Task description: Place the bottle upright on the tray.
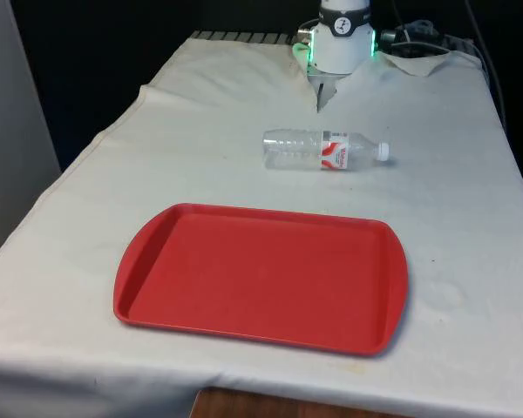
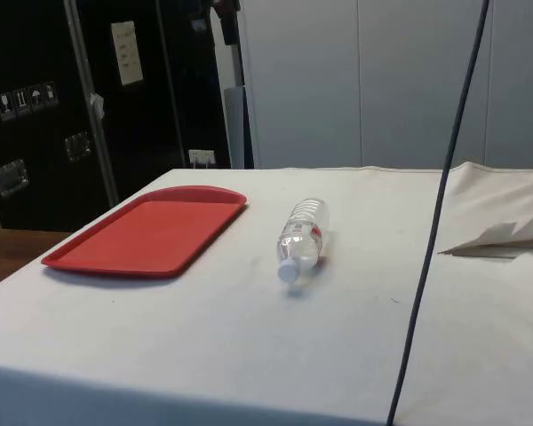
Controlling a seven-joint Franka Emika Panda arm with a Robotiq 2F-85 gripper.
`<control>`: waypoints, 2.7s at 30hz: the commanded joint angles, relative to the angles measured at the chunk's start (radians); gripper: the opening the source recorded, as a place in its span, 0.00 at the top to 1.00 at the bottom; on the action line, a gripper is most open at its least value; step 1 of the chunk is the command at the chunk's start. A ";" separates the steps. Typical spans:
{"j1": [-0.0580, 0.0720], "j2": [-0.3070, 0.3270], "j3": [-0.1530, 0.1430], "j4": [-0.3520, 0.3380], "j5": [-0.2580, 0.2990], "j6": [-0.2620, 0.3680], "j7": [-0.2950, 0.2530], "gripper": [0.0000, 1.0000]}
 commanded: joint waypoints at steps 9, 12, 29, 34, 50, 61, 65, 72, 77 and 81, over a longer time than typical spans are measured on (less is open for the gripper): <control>0.000 -0.045 0.001 -0.050 0.000 0.010 0.000 0.00; 0.001 -0.078 0.003 -0.090 -0.008 0.043 0.003 0.00; -0.001 -0.205 0.009 -0.240 -0.012 0.121 -0.003 0.00; -0.002 -0.251 0.010 -0.290 -0.013 0.145 -0.008 0.00; -0.002 -0.340 0.010 -0.390 -0.005 0.187 -0.026 0.00; -0.004 -0.382 0.012 -0.442 -0.013 0.212 -0.066 0.00; -0.003 -0.379 0.011 -0.446 -0.010 0.211 -0.100 0.00; -0.004 -0.371 0.010 -0.451 -0.006 0.212 -0.165 0.00; -0.005 -0.367 0.009 -0.454 -0.005 0.212 -0.208 0.00; -0.006 -0.363 0.010 -0.455 -0.006 0.211 -0.243 0.00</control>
